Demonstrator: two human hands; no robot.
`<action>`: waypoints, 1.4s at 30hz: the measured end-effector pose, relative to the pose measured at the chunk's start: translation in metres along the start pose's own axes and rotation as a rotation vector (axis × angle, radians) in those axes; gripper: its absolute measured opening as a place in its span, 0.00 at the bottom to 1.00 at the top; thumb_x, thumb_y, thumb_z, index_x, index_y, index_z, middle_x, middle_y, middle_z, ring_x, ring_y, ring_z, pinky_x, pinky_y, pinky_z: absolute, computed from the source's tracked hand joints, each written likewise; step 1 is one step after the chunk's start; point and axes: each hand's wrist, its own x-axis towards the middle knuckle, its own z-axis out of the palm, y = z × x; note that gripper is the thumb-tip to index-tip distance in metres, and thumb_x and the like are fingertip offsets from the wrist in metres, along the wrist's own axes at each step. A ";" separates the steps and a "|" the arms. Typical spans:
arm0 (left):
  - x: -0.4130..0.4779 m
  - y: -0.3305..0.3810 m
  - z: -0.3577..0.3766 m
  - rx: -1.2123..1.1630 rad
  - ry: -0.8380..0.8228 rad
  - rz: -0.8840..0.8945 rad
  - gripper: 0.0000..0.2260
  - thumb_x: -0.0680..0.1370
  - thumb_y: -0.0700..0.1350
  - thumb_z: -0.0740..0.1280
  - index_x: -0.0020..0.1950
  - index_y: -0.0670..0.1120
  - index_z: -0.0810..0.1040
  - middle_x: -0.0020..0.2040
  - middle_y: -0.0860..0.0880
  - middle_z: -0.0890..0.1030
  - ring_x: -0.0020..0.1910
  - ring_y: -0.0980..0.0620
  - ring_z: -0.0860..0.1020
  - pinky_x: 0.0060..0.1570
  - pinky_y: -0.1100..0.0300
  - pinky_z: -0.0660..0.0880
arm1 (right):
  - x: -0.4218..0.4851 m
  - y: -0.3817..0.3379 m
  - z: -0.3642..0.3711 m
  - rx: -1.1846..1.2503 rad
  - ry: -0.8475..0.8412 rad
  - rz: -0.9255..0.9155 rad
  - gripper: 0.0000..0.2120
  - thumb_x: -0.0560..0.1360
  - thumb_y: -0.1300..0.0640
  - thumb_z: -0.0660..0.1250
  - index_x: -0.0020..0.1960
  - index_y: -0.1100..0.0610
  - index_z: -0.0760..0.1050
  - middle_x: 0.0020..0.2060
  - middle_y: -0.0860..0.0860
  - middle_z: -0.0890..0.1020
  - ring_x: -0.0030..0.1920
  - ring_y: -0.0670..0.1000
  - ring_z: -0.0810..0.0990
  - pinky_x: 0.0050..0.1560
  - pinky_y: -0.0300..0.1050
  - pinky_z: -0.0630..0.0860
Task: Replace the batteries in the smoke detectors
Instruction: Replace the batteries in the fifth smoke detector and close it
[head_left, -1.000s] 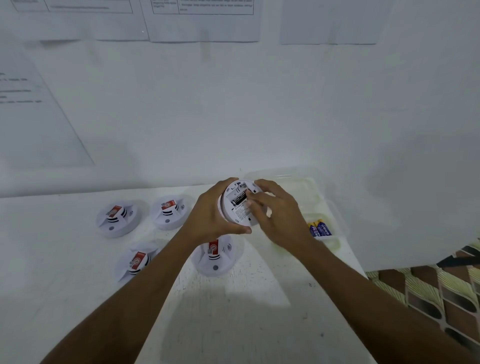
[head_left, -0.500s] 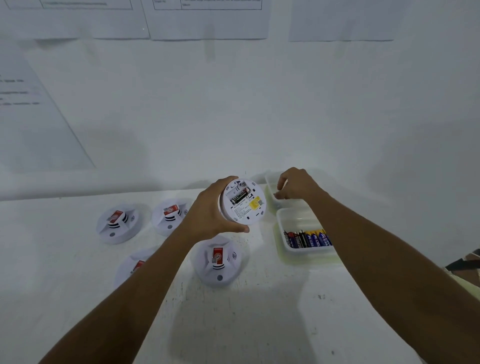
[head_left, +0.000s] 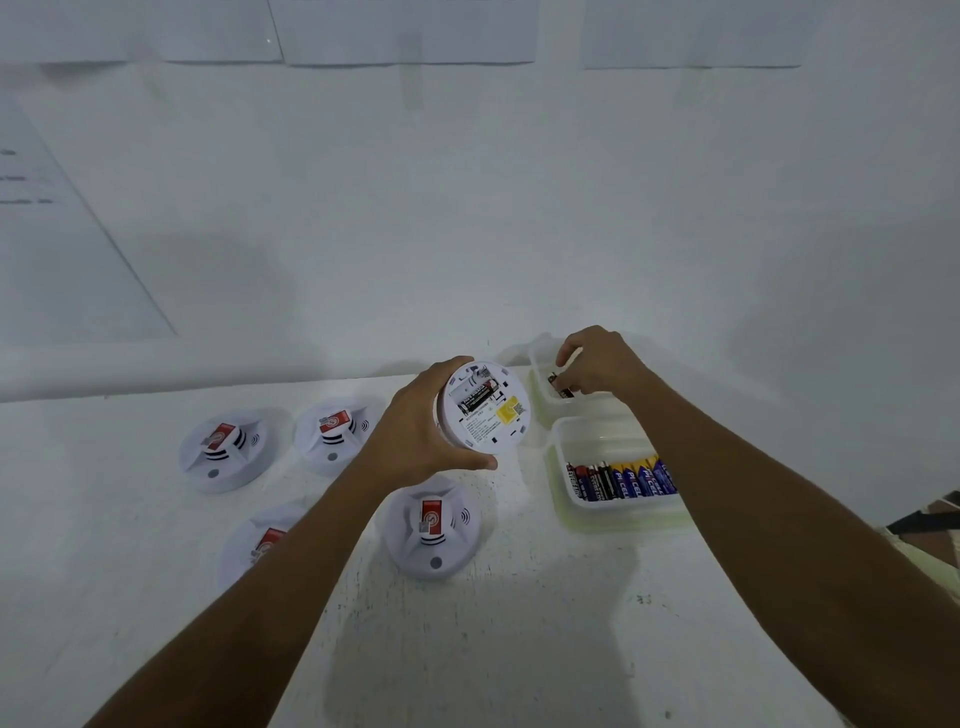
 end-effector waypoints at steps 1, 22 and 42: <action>0.000 0.000 0.000 0.002 0.001 0.001 0.44 0.57 0.64 0.79 0.69 0.57 0.67 0.62 0.63 0.75 0.61 0.62 0.74 0.61 0.66 0.71 | -0.003 0.000 -0.004 0.066 -0.006 -0.016 0.12 0.65 0.62 0.79 0.46 0.56 0.81 0.41 0.58 0.85 0.40 0.55 0.83 0.44 0.48 0.82; -0.038 0.023 -0.009 0.096 0.049 0.049 0.43 0.57 0.62 0.80 0.69 0.55 0.68 0.58 0.66 0.74 0.57 0.66 0.74 0.55 0.74 0.68 | -0.149 -0.073 0.045 0.424 0.089 -0.613 0.05 0.71 0.62 0.75 0.46 0.58 0.81 0.40 0.50 0.86 0.41 0.46 0.85 0.46 0.46 0.82; -0.077 -0.011 -0.052 0.026 0.042 0.037 0.43 0.57 0.59 0.82 0.69 0.55 0.69 0.63 0.59 0.76 0.62 0.58 0.74 0.62 0.52 0.75 | -0.117 -0.088 0.084 0.501 0.122 -0.249 0.16 0.72 0.60 0.74 0.58 0.52 0.75 0.41 0.55 0.83 0.41 0.48 0.81 0.44 0.40 0.75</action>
